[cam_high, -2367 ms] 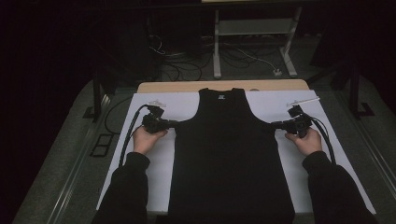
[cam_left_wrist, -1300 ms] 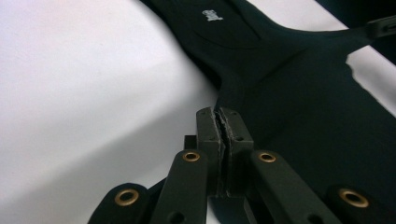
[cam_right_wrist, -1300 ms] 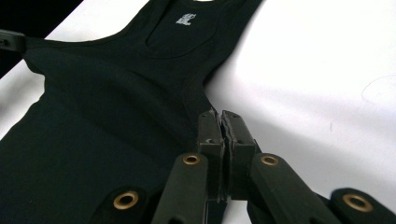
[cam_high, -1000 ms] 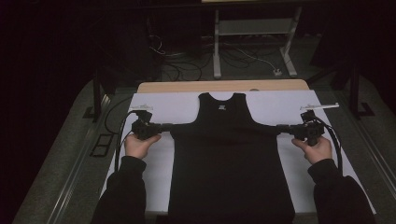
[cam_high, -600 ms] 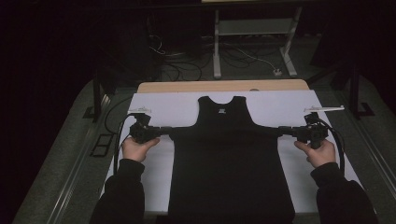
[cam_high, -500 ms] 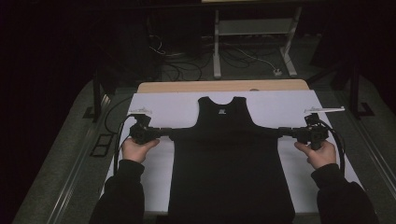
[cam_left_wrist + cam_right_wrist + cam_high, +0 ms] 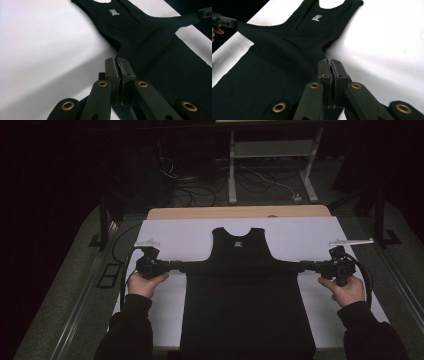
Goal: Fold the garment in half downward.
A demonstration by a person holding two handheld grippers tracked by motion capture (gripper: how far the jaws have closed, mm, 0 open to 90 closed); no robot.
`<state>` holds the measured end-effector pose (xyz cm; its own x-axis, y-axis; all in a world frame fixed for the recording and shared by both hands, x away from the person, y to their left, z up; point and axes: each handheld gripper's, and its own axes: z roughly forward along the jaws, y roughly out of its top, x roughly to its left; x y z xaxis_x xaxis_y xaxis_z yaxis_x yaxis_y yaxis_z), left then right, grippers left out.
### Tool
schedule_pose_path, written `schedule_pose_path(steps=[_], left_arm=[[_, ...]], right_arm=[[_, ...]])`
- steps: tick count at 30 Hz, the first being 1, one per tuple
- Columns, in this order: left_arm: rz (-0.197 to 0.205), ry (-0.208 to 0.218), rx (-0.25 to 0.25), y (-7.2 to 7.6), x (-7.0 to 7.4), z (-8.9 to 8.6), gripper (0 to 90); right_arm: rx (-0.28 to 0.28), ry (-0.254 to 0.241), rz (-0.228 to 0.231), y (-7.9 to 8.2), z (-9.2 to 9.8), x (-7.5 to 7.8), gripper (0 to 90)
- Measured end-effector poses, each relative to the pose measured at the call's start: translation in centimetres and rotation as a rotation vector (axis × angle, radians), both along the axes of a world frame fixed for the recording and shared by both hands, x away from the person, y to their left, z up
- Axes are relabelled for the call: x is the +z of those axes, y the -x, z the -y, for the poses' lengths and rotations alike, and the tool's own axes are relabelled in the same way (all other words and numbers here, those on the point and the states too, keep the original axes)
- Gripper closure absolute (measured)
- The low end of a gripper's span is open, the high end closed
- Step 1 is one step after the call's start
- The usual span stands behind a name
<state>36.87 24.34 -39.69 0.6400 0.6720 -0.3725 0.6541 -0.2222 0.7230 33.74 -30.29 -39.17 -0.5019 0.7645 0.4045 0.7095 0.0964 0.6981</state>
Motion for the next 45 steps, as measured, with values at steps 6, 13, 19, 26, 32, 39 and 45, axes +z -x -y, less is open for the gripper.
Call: schedule_pose_path(steps=[6, 13, 19, 26, 32, 39, 45], left_arm=[[-0.009, -0.001, -0.003, 0.7, 0.0, -0.1, 86.1], [-0.013, -0.004, -0.016, 1.6, 0.2, -0.2, 86.1], [-0.022, 0.014, -0.017, 2.3, 0.3, -0.3, 86.1], [-0.053, 0.051, -0.029, 2.9, 0.5, -0.3, 86.1], [-0.082, 0.046, -0.036, 3.6, 0.3, -0.1, 86.1], [-0.109, 0.022, -0.049, 4.4, -0.2, 0.0, 86.1], [-0.135, 0.012, -0.053, 4.8, -0.7, -0.1, 86.1]], right_arm=[[0.01, 0.008, 0.002, 0.6, 0.0, 0.0, 85.8], [0.011, 0.015, -0.009, 1.2, 0.0, -0.2, 85.8], [0.019, 0.019, -0.014, 1.7, 0.0, -0.2, 85.8], [0.025, 0.026, -0.024, 2.3, 0.0, -0.4, 85.8], [0.031, 0.033, -0.043, 2.8, 0.0, -0.7, 85.8], [0.042, 0.042, -0.066, 3.3, -0.1, -1.0, 85.8], [0.048, 0.046, -0.082, 3.7, 0.1, -1.3, 85.8]])
